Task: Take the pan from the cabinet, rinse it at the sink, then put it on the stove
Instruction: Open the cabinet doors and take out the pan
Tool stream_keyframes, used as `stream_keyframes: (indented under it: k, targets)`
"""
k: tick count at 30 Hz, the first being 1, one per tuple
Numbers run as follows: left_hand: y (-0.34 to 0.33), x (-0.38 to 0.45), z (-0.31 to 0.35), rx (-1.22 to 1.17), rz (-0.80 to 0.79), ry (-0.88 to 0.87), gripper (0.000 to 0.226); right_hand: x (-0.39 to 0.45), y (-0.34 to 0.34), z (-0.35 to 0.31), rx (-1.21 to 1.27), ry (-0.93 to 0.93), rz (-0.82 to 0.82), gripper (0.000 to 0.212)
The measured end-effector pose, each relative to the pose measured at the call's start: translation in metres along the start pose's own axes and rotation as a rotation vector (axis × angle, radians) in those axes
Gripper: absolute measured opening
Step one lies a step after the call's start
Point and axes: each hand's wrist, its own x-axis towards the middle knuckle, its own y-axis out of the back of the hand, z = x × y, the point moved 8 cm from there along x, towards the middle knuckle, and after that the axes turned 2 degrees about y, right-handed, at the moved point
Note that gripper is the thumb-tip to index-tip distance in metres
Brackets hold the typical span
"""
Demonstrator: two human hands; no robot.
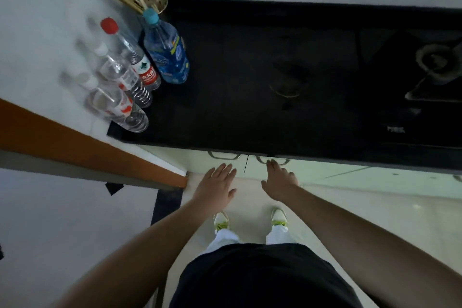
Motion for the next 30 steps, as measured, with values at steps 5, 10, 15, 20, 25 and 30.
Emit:
stream_keyframes:
  k: [5, 10, 15, 20, 25, 30]
  targets:
    - [-0.003, 0.014, -0.025, 0.034, 0.009, -0.090, 0.062, 0.020, -0.009, -0.017, 0.231, -0.034, -0.045, 0.082]
    - [-0.011, 0.026, -0.035, 0.052, -0.042, -0.139, 0.062, 0.032, -0.021, -0.017, 0.361, -0.123, -0.074, 0.081]
    - [-0.012, 0.036, -0.038, 0.014, -0.032, -0.116, 0.063, 0.023, -0.035, -0.008, 0.323, -0.162, 0.026, 0.067]
    - [-0.013, 0.042, -0.035, -0.135, -0.133, -0.084, 0.078, 0.001, -0.054, -0.009, 0.332, -0.209, 0.081, 0.063]
    - [0.003, 0.045, -0.023, -0.177, -0.164, -0.021, 0.068, -0.030, -0.065, -0.006, 0.315, -0.231, 0.094, 0.065]
    - [-0.023, 0.018, -0.015, -0.140, -0.072, 0.006, 0.050, -0.069, -0.090, 0.004, 0.442, -0.290, 0.103, 0.084]
